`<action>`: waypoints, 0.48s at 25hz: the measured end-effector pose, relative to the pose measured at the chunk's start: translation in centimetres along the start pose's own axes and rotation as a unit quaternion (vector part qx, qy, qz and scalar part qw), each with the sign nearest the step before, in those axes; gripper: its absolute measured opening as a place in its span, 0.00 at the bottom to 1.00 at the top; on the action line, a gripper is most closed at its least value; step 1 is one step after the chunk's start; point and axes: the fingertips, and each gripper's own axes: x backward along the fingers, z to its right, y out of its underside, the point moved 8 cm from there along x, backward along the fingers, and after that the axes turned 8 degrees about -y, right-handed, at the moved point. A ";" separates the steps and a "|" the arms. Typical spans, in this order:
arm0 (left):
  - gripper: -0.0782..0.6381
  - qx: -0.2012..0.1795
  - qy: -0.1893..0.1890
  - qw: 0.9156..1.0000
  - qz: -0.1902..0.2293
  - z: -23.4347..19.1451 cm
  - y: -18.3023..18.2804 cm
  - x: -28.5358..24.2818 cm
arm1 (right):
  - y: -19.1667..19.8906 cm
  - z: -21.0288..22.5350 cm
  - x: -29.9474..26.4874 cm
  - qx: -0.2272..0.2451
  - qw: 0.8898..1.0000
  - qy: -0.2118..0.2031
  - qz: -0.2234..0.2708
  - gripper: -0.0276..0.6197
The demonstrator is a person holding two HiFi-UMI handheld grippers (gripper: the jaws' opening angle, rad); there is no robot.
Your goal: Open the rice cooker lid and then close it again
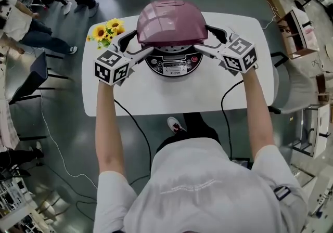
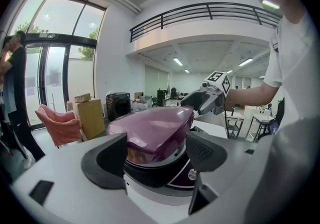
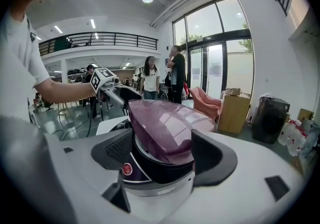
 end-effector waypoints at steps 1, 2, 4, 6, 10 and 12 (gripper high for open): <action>0.62 0.002 0.001 1.000 -0.003 0.1 0.2 -0.1 | 0.2 -0.1 -0.1 -0.003 1.000 -0.003 -0.002 0.61; 0.62 0.004 0.002 1.000 -0.006 0.2 0.5 -0.1 | 0.4 -0.2 -0.2 -0.005 1.000 -0.006 -0.005 0.62; 0.62 0.006 0.003 1.000 -0.013 0.4 0.8 -0.2 | 0.8 -0.3 -0.4 -0.011 1.000 -0.011 -0.009 0.63; 0.63 0.009 0.005 1.000 -0.019 0.5 1.2 -0.3 | 1.2 -0.5 -0.5 -0.015 1.000 -0.014 -0.013 0.63; 0.63 0.023 0.007 0.999 -0.025 0.8 1.9 -0.5 | 1.9 -0.6 -0.9 -0.026 0.999 -0.017 -0.015 0.63; 0.64 0.034 0.006 0.999 -0.023 0.9 2.3 -0.6 | 2.3 -0.6 -1.0 -0.032 0.999 -0.016 -0.013 0.63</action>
